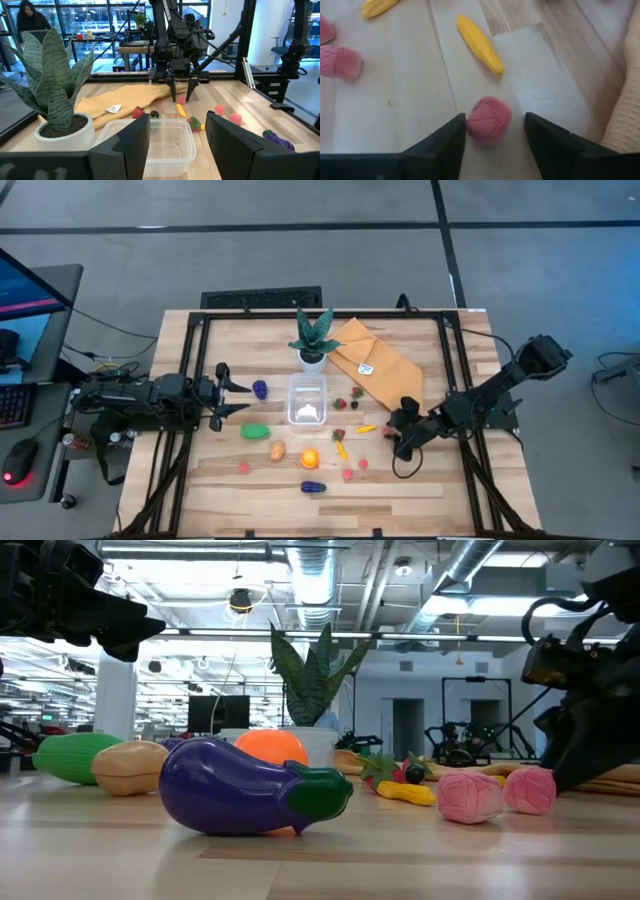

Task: Pick and placing Produce into tupperware
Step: Put the peach into the transparent bin

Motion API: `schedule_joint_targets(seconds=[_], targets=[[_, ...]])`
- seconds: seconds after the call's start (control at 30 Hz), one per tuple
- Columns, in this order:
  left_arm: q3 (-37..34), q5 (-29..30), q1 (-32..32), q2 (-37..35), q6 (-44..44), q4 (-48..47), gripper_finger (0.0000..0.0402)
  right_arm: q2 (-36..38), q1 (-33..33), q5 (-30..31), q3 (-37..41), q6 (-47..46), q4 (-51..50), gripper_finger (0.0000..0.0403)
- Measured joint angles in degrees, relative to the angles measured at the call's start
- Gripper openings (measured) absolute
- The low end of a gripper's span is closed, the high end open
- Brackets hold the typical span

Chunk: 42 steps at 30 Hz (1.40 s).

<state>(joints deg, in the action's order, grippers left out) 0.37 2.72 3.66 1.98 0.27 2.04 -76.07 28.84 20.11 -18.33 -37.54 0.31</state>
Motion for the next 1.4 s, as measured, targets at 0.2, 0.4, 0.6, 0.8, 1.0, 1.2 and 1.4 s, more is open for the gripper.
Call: schedule_joint_targets(seconds=[0.2, 0.4, 0.6, 0.8, 1.0, 1.2, 1.4], targets=[[0.0, 0.0, 0.0, 0.0, 0.0, 0.0, 0.0182, 0.0, 0.0, -0.2, 0.0, 0.0, 0.3, 0.0129], [0.0, 0.0, 0.0, 0.0, 0.0, 0.0, 0.0182, -0.1, 0.0, -0.6, 0.0, 0.0, 0.8, 0.0118], [0.0, 0.0, 0.0, 0.0, 0.0, 0.0, 0.0182, -0.1, 0.1, -1.6, 0.1, 0.3, 2.4, 0.011], [0.0, 0.0, 0.0, 0.0, 0.0, 0.0, 0.0182, -0.1, 0.0, -1.1, 0.1, 0.5, 3.1, 0.0094], [0.0, 0.0, 0.0, 0.0, 0.0, 0.0, 0.0182, -0.1, 0.0, -0.7, 0.1, 4.9, 8.2, 0.0093], [0.0, 0.0, 0.0, 0.0, -0.3, 0.0, 0.0182, -0.1, -0.5, -0.6, 0.1, 10.2, 14.3, 0.0093], [0.0, 0.0, 0.0, 0.0, -0.4, 0.0, 0.0182, -0.1, -2.7, -0.6, 0.1, 16.9, 21.8, 0.0093]])
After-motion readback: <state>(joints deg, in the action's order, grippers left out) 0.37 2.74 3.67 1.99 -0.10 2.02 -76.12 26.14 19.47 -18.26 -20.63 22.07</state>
